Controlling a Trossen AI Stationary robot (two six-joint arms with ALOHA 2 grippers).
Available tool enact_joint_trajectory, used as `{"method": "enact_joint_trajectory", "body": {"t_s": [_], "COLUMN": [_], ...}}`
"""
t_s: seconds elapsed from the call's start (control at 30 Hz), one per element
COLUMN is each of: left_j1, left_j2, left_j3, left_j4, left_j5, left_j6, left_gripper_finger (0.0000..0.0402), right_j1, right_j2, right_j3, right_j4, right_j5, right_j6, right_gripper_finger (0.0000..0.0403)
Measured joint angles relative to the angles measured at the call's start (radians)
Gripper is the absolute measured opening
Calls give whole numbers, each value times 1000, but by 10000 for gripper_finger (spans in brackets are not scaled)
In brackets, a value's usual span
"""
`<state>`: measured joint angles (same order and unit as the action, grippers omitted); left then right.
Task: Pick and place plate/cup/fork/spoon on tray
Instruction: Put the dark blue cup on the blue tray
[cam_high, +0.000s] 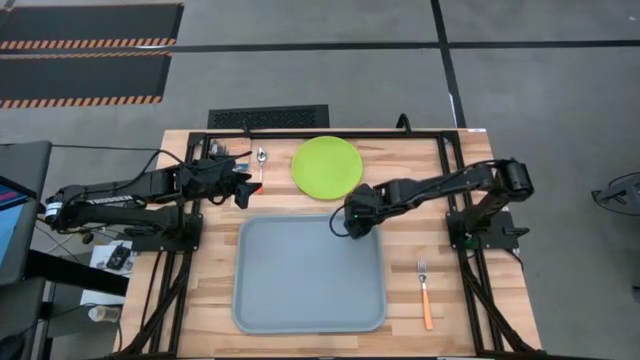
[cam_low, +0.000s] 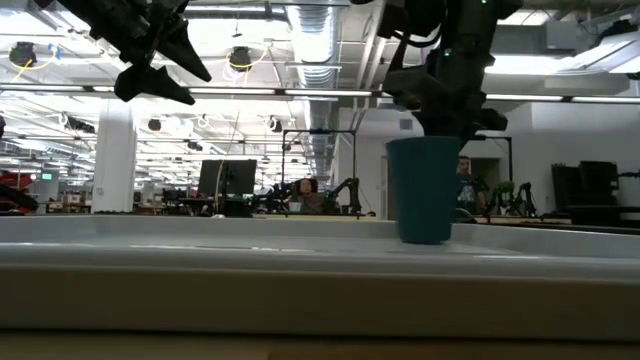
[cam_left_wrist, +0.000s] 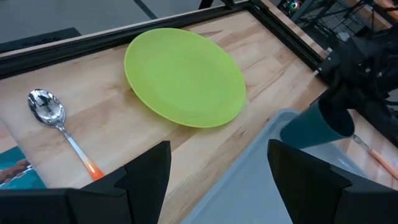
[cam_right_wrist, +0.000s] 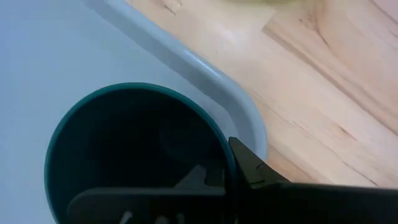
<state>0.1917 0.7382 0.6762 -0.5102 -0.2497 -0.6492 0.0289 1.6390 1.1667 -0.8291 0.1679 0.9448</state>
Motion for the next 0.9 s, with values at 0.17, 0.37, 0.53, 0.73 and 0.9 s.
{"method": "enact_joint_trajectory", "body": {"t_s": [0.17, 0.37, 0.53, 0.73, 0.9], "left_j1": [0, 0, 0, 0, 0], "left_j2": [0, 0, 0, 0, 0], "left_j3": [0, 0, 0, 0, 0], "left_j4": [0, 0, 0, 0, 0], "left_j5": [0, 0, 0, 0, 0], "left_j6": [1, 5, 6, 5, 6], "left_gripper_finger": [254, 254, 254, 254, 254], "right_j1": [-17, -18, -18, -17, -17], "right_j2": [0, 5, 5, 5, 5], "right_j3": [0, 0, 0, 0, 0], "right_j4": [7, 33, 37, 46, 48], "right_j5": [-2, -10, -14, -14, -14], "right_j6": [-8, -12, -12, -12, -12], "right_gripper_finger": [11, 12, 15, 45, 58]}}
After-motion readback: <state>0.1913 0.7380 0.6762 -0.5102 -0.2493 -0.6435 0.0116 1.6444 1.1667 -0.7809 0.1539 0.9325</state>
